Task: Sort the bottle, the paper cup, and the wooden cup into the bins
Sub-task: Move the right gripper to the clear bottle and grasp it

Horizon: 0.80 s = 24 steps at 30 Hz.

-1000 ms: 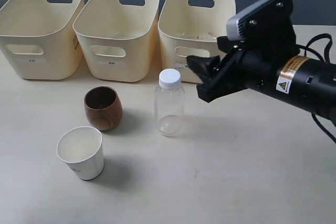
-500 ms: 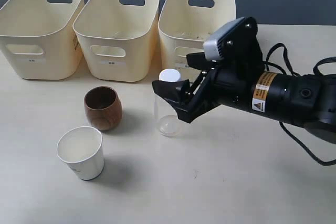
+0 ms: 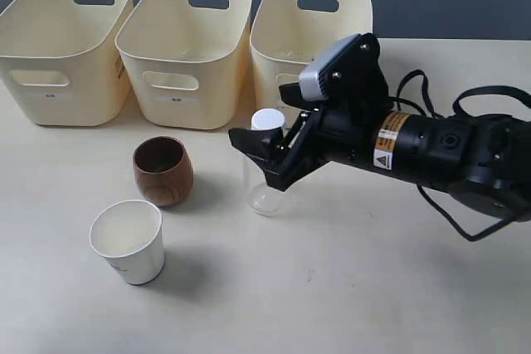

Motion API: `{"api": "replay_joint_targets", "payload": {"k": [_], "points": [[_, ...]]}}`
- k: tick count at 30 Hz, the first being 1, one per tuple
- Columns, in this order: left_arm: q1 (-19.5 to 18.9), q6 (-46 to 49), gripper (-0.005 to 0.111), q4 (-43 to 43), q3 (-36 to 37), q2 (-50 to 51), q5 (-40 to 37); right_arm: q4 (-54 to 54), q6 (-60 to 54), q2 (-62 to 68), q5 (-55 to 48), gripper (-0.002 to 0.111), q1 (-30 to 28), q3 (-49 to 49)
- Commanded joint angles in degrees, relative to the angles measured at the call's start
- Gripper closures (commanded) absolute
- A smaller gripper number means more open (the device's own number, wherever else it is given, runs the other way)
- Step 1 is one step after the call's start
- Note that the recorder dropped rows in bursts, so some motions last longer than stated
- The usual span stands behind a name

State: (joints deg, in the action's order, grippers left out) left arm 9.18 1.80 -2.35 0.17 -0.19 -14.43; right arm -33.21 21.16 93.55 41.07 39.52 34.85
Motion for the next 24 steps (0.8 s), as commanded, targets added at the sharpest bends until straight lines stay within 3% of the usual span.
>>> {"api": "replay_joint_targets", "payload": {"k": [1, 10, 12, 15, 19, 24], "points": [[0.1, -0.2, 0.107, -0.1, -0.2, 0.2, 0.8, 0.8, -0.4, 3.5, 0.6, 0.024, 0.0, 2.5], [0.1, -0.2, 0.107, -0.1, -0.2, 0.2, 0.8, 1.7, -1.1, 6.3, 0.4, 0.027, 0.0, 3.7], [0.1, -0.2, 0.107, -0.1, -0.2, 0.2, 0.8, 1.7, -1.1, 6.3, 0.4, 0.036, 0.0, 3.7], [0.1, -0.2, 0.107, -0.1, -0.2, 0.2, 0.8, 1.6, -1.1, 6.3, 0.1, 0.059, 0.0, 3.7], [0.1, -0.2, 0.107, -0.1, -0.2, 0.2, 0.8, 0.8, -1.1, 6.3, 0.6, 0.108, 0.0, 3.7], [0.1, -0.2, 0.107, -0.1, -0.2, 0.2, 0.8, 0.8, -1.1, 6.3, 2.2, 0.106, 0.0, 3.7]]}}
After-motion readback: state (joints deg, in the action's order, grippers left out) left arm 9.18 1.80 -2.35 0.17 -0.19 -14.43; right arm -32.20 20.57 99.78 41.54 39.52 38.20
